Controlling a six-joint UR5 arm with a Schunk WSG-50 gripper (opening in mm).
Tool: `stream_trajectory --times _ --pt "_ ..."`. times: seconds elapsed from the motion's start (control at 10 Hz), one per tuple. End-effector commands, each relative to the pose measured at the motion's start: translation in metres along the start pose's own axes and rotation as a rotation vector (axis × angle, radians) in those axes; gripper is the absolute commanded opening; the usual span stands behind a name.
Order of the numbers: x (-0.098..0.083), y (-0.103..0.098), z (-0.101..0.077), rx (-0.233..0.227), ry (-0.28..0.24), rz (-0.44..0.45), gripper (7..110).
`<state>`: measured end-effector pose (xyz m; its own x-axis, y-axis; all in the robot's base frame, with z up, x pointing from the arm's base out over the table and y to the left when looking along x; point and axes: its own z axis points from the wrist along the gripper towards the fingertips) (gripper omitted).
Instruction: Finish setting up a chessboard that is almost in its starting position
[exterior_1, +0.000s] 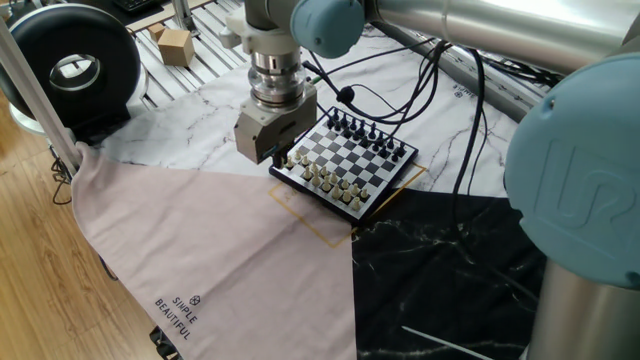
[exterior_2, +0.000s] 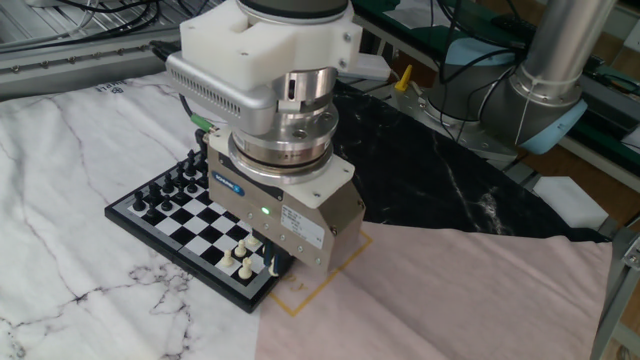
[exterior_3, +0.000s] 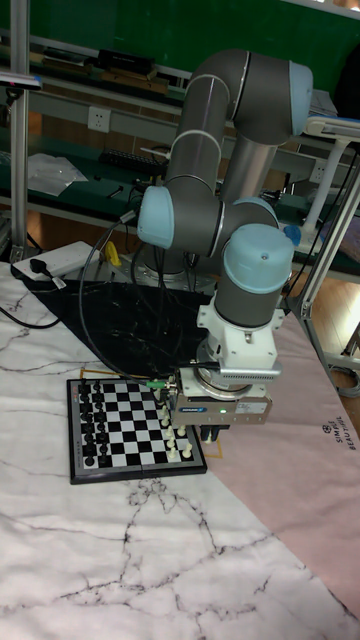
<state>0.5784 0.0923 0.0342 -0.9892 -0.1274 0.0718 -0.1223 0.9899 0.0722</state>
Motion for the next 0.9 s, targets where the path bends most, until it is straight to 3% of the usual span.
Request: stream_trajectory --times 0.0,0.5,0.8 --pt "0.002 -0.006 0.002 -0.007 -0.011 -0.013 7" --pt "0.016 -0.017 0.007 -0.013 -0.008 -0.038 7" --pt "0.012 -0.018 0.008 -0.007 -0.014 -0.039 7"
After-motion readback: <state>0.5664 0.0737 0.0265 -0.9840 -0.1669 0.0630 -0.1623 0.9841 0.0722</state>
